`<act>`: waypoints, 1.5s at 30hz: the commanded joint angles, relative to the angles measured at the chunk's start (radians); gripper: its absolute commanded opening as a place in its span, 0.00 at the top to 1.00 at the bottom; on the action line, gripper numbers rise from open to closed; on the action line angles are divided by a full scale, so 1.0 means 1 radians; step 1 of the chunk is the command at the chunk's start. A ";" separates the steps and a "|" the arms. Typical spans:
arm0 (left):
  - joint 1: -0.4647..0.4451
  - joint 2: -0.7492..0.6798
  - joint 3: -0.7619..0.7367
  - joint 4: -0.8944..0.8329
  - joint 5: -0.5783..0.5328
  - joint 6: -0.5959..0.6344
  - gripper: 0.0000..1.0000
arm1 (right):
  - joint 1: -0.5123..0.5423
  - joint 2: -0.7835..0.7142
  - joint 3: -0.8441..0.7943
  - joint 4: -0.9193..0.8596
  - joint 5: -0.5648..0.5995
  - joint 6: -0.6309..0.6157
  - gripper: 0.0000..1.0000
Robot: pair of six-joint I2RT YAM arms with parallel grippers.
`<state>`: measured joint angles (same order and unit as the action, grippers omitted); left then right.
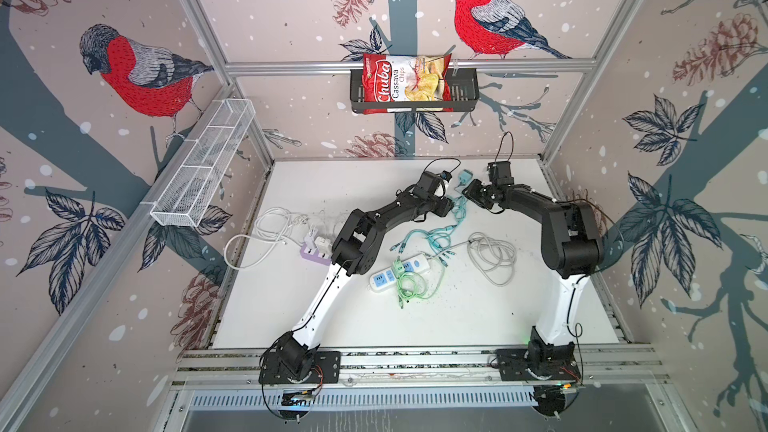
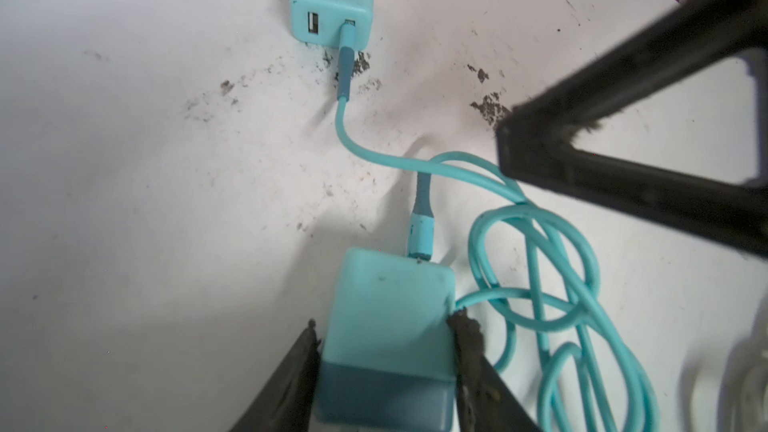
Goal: Insert the plug
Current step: 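Close the left gripper on the teal charger, then lift the teal charger with the left gripper while the right gripper reaches toward it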
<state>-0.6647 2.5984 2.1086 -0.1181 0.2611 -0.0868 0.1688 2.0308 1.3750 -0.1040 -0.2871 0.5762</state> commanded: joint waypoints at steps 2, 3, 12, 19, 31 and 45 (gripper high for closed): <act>-0.001 0.033 0.035 -0.115 -0.011 -0.008 0.62 | -0.001 -0.032 -0.022 0.047 -0.020 0.016 0.58; -0.003 0.029 0.030 -0.115 -0.014 -0.007 0.64 | -0.003 -0.038 -0.028 0.046 -0.019 0.014 0.58; -0.006 -0.063 -0.042 -0.145 -0.080 0.030 0.78 | -0.006 -0.122 -0.068 0.046 -0.026 0.006 0.57; -0.001 -0.252 -0.203 -0.283 -0.310 0.014 0.83 | -0.004 -0.177 -0.091 0.044 -0.044 -0.007 0.56; -0.001 -0.751 -0.701 -0.050 -0.559 -0.054 0.86 | 0.022 -0.329 -0.159 0.018 -0.066 -0.069 0.55; -0.034 -1.093 -0.934 0.313 -0.480 0.062 0.85 | 0.048 -0.537 -0.192 -0.010 -0.276 -0.212 0.54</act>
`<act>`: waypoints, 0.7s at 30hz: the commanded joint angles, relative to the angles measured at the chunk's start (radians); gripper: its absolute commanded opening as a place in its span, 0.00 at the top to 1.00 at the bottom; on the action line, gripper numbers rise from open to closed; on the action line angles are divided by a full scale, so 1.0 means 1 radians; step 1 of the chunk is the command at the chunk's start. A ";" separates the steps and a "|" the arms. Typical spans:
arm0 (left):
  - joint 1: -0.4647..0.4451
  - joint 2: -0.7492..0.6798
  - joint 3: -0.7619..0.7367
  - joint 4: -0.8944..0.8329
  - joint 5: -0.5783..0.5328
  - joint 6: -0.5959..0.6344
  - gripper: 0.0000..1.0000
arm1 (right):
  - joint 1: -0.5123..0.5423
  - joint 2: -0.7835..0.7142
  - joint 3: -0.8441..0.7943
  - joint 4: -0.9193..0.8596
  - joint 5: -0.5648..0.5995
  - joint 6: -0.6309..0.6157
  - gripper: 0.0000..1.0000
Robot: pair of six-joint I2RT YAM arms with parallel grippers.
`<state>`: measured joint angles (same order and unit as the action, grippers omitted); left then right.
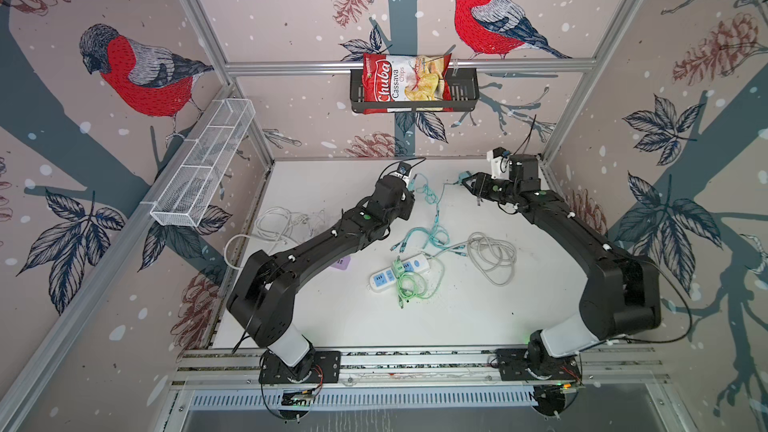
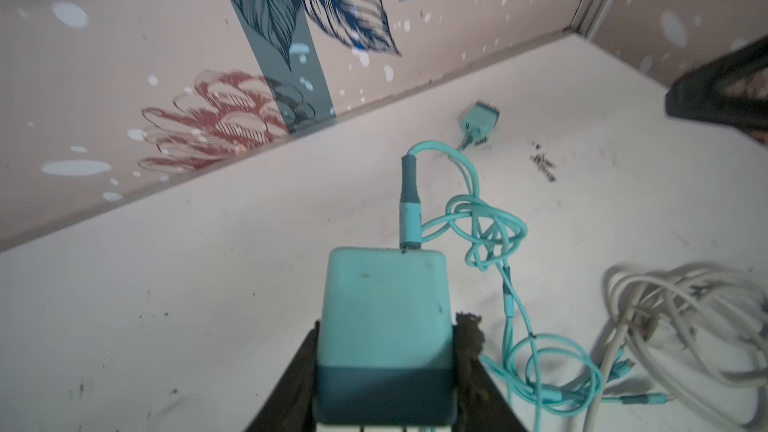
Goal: Insert the plug
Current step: 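Lift the teal charger with the left gripper while the right gripper reaches toward it, then close the right gripper on the teal charger held up by the left gripper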
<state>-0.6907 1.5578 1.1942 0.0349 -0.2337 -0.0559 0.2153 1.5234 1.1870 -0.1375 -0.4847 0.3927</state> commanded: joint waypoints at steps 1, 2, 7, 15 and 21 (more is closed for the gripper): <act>-0.009 -0.085 -0.038 0.198 0.036 0.037 0.85 | 0.002 -0.045 -0.004 0.031 -0.097 -0.025 0.54; -0.013 -0.113 -0.052 0.227 0.056 0.038 0.84 | 0.002 -0.058 -0.003 0.039 -0.118 -0.024 0.54; -0.018 -0.164 -0.056 0.259 0.160 0.036 0.83 | 0.007 -0.121 0.001 0.048 -0.181 -0.020 0.52; -0.031 -0.113 -0.124 0.393 0.342 0.030 0.85 | 0.008 -0.202 -0.057 0.071 -0.250 -0.029 0.50; -0.044 -0.107 -0.244 0.566 0.449 0.031 0.85 | 0.012 -0.258 -0.114 0.096 -0.303 -0.011 0.49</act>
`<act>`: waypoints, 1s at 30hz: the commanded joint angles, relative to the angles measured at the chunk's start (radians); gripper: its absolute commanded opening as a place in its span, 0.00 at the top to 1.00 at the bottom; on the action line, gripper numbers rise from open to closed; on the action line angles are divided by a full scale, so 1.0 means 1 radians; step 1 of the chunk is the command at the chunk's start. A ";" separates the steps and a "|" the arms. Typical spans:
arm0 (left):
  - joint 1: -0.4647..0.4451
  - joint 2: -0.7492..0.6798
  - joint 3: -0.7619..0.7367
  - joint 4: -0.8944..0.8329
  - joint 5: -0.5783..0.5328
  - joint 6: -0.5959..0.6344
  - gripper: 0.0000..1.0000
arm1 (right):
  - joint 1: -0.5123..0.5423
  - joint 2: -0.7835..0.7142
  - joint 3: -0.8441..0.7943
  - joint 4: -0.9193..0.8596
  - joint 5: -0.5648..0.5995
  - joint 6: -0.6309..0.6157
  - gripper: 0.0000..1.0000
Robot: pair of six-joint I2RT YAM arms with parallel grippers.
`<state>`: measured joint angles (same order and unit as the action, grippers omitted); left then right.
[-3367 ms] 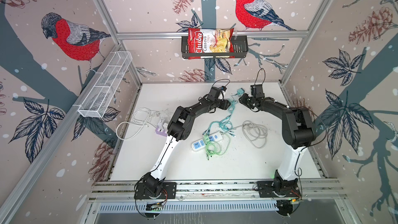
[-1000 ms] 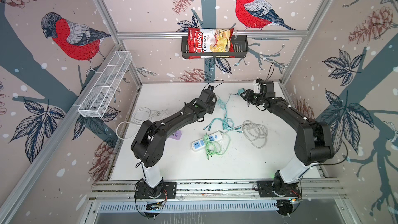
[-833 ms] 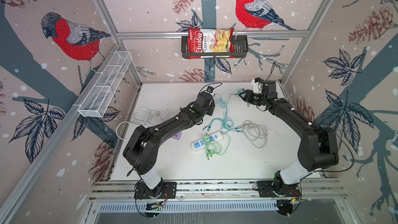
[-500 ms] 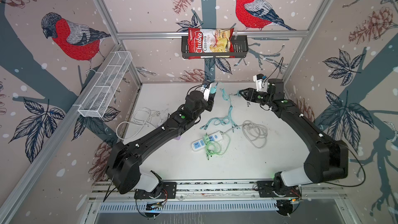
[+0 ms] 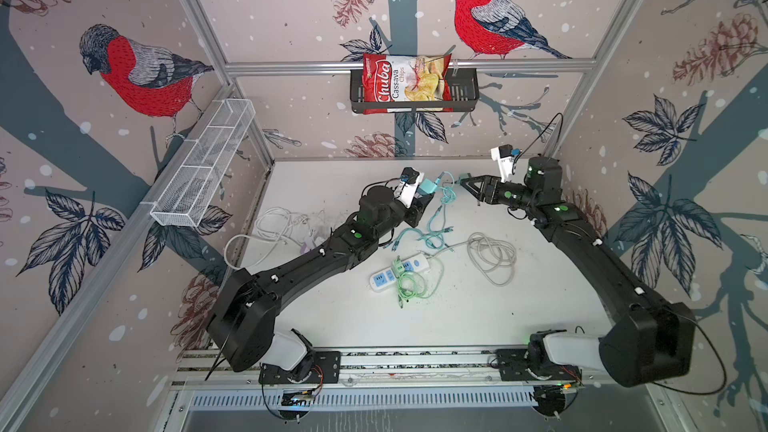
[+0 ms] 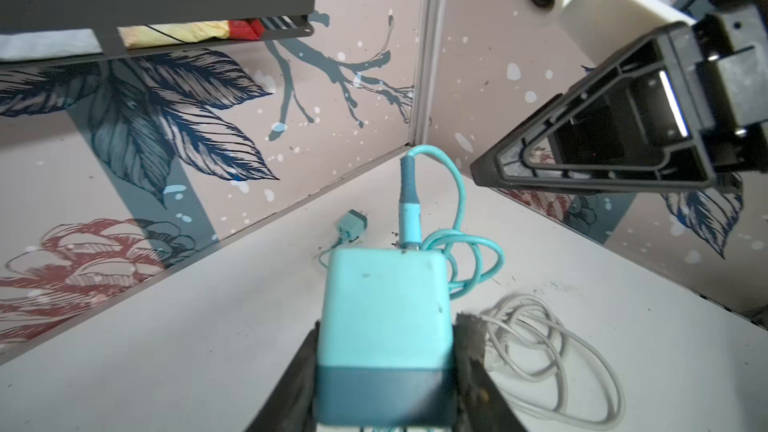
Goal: Insert the plug
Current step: 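Close the right gripper on the teal charger held up by the left gripper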
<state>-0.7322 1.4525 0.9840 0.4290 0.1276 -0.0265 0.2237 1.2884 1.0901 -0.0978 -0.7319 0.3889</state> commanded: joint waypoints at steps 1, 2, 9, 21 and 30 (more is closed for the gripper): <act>-0.003 -0.003 -0.059 0.210 0.109 0.009 0.85 | 0.004 -0.031 -0.026 0.064 -0.070 -0.004 0.49; -0.004 -0.006 -0.089 0.252 0.129 0.017 0.86 | 0.003 -0.031 -0.030 0.065 -0.085 -0.004 0.49; -0.013 0.007 -0.268 0.552 0.159 0.082 0.87 | 0.011 -0.093 -0.038 -0.011 -0.092 0.014 0.47; -0.028 0.132 -0.359 0.866 0.259 0.144 0.84 | 0.092 -0.066 -0.026 -0.129 -0.070 0.000 0.42; -0.035 0.170 -0.381 0.937 0.261 0.188 0.86 | 0.173 -0.014 0.019 -0.243 -0.027 -0.056 0.42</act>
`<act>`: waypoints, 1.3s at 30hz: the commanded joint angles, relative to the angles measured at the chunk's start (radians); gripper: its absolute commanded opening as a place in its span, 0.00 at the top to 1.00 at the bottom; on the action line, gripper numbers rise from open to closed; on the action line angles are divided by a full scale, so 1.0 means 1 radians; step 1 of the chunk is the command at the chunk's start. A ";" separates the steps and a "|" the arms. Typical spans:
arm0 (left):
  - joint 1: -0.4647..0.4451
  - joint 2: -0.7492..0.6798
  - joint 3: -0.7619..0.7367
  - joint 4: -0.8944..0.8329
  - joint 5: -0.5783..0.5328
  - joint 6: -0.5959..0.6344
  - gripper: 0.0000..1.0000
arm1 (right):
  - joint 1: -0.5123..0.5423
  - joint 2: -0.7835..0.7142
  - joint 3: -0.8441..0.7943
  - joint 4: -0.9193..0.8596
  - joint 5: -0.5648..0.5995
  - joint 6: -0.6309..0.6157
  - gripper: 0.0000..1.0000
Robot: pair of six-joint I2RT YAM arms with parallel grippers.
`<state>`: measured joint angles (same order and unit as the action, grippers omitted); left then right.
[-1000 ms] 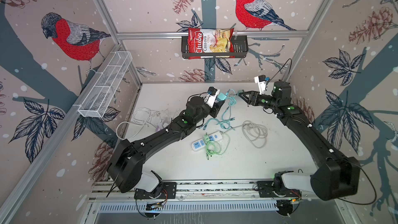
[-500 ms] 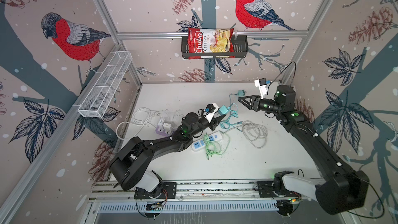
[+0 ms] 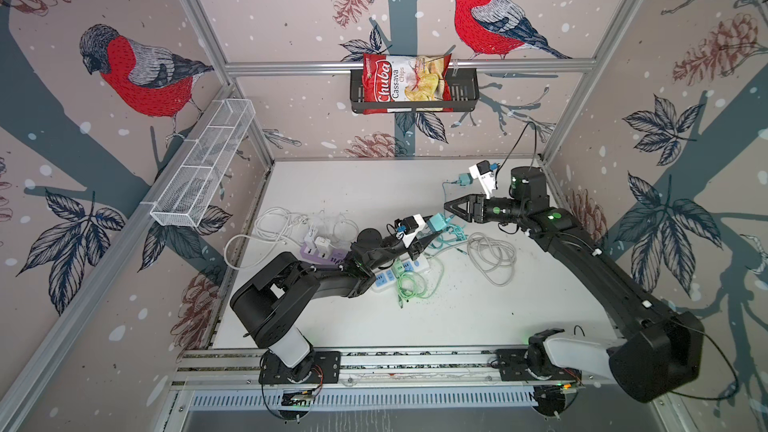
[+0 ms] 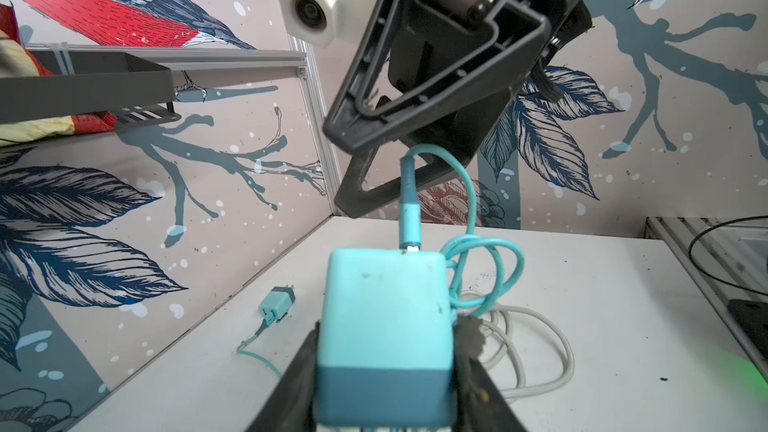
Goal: Insert the plug
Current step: 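Close the right gripper on the teal charger held up by the left gripper, then open the left gripper off the charger while the right gripper holds it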
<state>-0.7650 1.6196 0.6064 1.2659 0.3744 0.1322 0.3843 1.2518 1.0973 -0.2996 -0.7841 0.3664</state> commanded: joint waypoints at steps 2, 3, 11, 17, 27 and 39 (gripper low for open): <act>-0.002 0.002 -0.001 0.088 0.003 0.040 0.86 | 0.021 0.033 0.010 -0.049 0.018 -0.040 0.43; -0.006 0.002 0.001 0.076 -0.006 0.051 0.86 | 0.030 0.035 0.009 -0.056 0.021 -0.045 0.43; -0.011 -0.001 0.010 0.041 -0.020 0.086 0.86 | 0.063 0.046 -0.005 -0.066 0.034 -0.061 0.52; -0.011 -0.003 0.017 0.027 -0.025 0.093 0.86 | 0.072 0.038 -0.002 -0.090 0.046 -0.072 0.55; -0.011 -0.009 0.018 0.009 -0.032 0.104 0.87 | 0.082 0.014 -0.029 -0.085 0.053 -0.067 0.59; -0.013 -0.008 0.032 -0.003 -0.013 0.096 0.87 | 0.090 0.005 -0.041 -0.068 0.047 -0.066 0.69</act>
<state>-0.7761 1.6161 0.6258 1.2419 0.3508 0.2279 0.4706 1.2625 1.0588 -0.3767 -0.7322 0.3107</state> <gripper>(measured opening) 0.430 0.323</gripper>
